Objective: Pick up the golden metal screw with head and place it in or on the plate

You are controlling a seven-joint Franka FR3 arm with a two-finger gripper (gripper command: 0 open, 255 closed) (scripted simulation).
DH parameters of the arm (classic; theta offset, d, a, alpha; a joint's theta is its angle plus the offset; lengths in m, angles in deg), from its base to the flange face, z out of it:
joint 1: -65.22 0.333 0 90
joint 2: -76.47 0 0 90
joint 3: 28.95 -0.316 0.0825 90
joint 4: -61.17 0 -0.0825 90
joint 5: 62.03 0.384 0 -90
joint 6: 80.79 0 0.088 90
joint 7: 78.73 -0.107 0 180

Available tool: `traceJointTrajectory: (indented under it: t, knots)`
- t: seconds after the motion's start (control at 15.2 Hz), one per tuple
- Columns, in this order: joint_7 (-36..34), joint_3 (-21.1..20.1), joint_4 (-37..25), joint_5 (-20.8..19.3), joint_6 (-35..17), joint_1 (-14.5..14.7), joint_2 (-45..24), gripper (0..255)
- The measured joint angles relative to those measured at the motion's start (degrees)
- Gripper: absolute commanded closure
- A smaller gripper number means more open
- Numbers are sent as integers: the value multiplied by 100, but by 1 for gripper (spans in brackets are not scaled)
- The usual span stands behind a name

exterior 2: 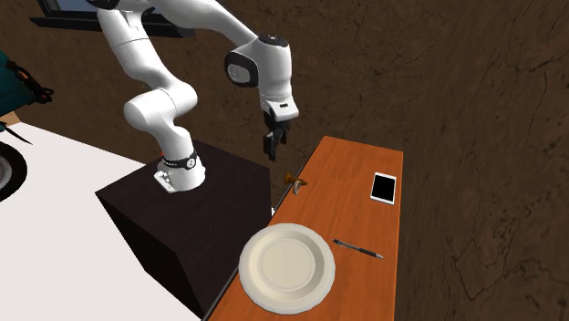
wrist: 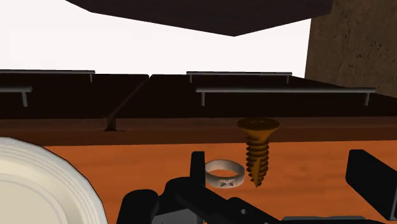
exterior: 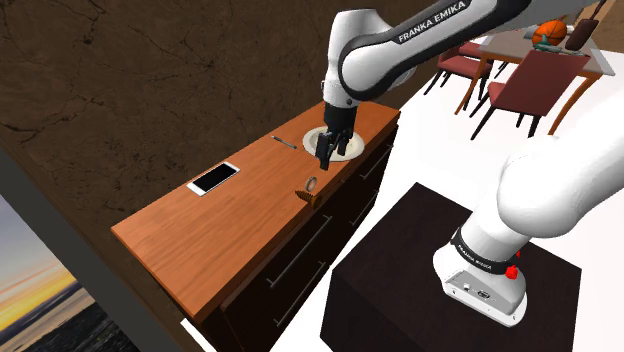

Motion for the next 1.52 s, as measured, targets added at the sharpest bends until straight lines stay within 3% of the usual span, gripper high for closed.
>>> traceJointTrajectory:
  t: [0.59,0.99,1.45,1.52]
  knots:
    - [-54,-269,-248,85,-1727,175,-1880,0]
    - [-60,-300,-219,82,-2253,212,-2369,0]
    - [-64,-305,-216,82,-2329,219,-2437,0]
    - [-64,-305,-216,82,-2329,219,-2437,255]
